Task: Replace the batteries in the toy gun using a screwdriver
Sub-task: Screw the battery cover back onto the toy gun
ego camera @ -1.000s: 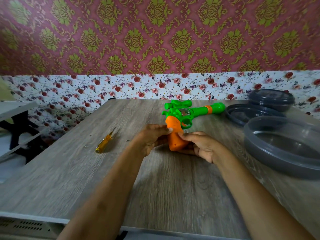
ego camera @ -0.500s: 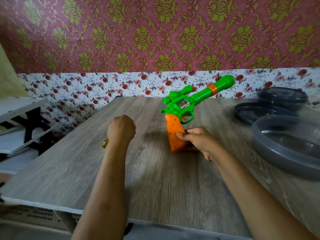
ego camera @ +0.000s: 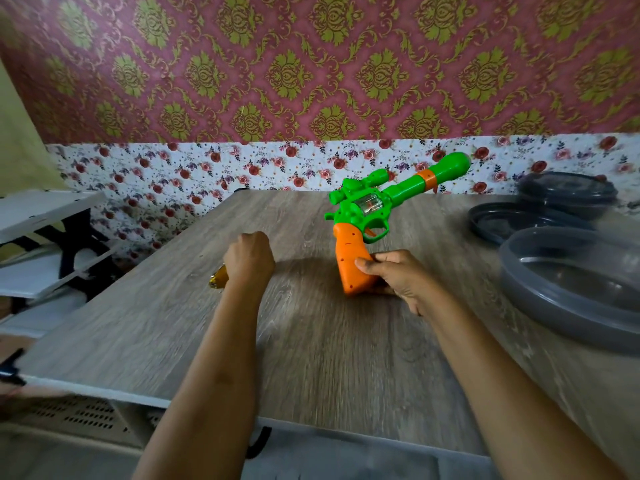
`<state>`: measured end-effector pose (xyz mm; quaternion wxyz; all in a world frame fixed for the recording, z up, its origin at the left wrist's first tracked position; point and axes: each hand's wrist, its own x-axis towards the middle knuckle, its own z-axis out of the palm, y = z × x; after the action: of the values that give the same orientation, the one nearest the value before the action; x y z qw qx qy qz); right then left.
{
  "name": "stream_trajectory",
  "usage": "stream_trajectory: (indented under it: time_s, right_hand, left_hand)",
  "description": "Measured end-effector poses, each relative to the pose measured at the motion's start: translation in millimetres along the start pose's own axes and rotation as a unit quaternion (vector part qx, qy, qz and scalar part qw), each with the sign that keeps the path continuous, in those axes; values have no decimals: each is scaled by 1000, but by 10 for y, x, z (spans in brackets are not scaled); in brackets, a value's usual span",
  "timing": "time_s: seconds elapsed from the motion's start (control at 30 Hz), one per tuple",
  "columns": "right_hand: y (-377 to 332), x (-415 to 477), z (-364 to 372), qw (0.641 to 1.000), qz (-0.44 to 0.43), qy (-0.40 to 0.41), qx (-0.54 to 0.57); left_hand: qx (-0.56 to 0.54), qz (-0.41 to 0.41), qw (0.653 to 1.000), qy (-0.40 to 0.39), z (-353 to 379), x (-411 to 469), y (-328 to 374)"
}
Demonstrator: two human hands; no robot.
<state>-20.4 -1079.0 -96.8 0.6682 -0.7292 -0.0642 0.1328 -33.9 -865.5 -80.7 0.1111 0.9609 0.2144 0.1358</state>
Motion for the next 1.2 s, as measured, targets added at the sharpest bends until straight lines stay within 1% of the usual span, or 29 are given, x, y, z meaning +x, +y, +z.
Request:
stream_trajectory:
  time_s: [0.1, 0.17, 0.23, 0.3, 0.37, 0.5, 0.6, 0.67, 0.77, 0.93, 1.07, 1.2]
  right_hand:
    - [5, -17, 9, 1000, 4, 10, 1]
    - [4, -42, 22, 1000, 4, 20, -1]
    - [-16, -103, 46, 1000, 3, 28, -2]
    - [-22, -174, 65, 999, -8, 40, -12]
    - [-9, -225, 81, 997, -24, 59, -37]
    - [-5, -285, 127, 988, -58, 89, -114]
    - [13, -344, 137, 985, -73, 111, -112]
    - [49, -345, 122, 986, -80, 115, -89]
    - [53, -331, 88, 991, -68, 97, -61]
    - [70, -229, 47, 993, -58, 85, -61]
    - [84, -149, 55, 992, -47, 106, -49]
    - [99, -124, 67, 992, -49, 114, -37]
  left_hand:
    - [-31, 1, 999, 17, 4, -58, 10]
    - [-96, 8, 995, 39, 15, -103, 34]
    - [-180, 31, 983, 39, 27, -159, 95]
    - [-266, 47, 963, 21, 46, -230, 178]
    - [-326, 59, 943, 23, 43, -283, 255]
    - [-425, 52, 903, 21, -29, -356, 312]
    - [-479, 62, 876, 2, -98, -393, 336]
    - [-485, 89, 870, -15, -102, -431, 382]
    - [-473, 137, 870, -29, -19, -485, 473]
    - [-483, 163, 860, 2, 76, -452, 480]
    - [-431, 225, 874, 13, 38, -468, 427]
    - [-438, 225, 870, -4, 14, -486, 421]
